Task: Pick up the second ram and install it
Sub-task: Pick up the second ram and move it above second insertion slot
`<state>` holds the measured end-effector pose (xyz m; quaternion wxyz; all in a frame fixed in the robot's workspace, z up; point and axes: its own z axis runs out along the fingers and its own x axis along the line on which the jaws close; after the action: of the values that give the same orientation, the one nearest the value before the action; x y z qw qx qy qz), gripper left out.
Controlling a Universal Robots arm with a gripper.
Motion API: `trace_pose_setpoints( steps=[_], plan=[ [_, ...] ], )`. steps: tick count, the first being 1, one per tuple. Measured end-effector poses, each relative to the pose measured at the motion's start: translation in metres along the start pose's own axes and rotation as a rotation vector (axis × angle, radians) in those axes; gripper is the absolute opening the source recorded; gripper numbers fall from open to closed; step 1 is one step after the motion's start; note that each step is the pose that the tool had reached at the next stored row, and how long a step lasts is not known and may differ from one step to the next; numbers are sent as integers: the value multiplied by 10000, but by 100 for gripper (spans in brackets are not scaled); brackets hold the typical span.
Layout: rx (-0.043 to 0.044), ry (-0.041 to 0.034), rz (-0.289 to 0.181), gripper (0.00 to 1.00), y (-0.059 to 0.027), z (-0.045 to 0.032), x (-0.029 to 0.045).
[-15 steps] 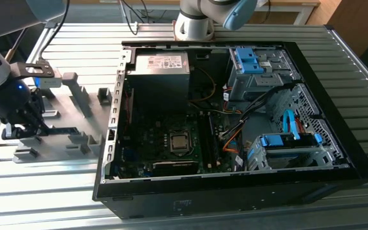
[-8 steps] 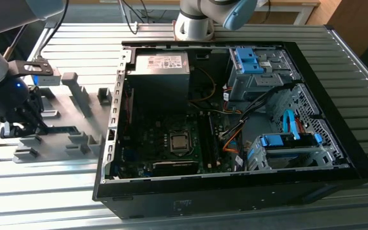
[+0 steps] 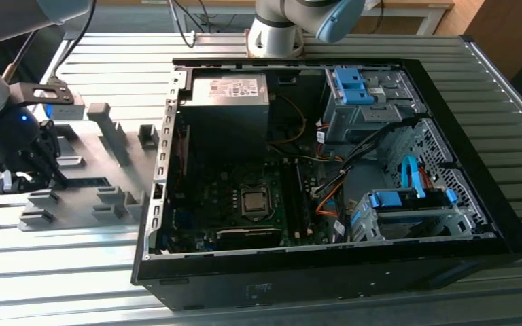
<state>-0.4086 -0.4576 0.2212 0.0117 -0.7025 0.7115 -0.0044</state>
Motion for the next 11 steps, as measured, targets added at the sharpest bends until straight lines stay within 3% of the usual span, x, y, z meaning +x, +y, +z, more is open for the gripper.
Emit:
trace_pose_setpoints(
  steps=[11],
  plan=[
    [-1, 1, 0, 14, -2, -73, -1]
  ],
)
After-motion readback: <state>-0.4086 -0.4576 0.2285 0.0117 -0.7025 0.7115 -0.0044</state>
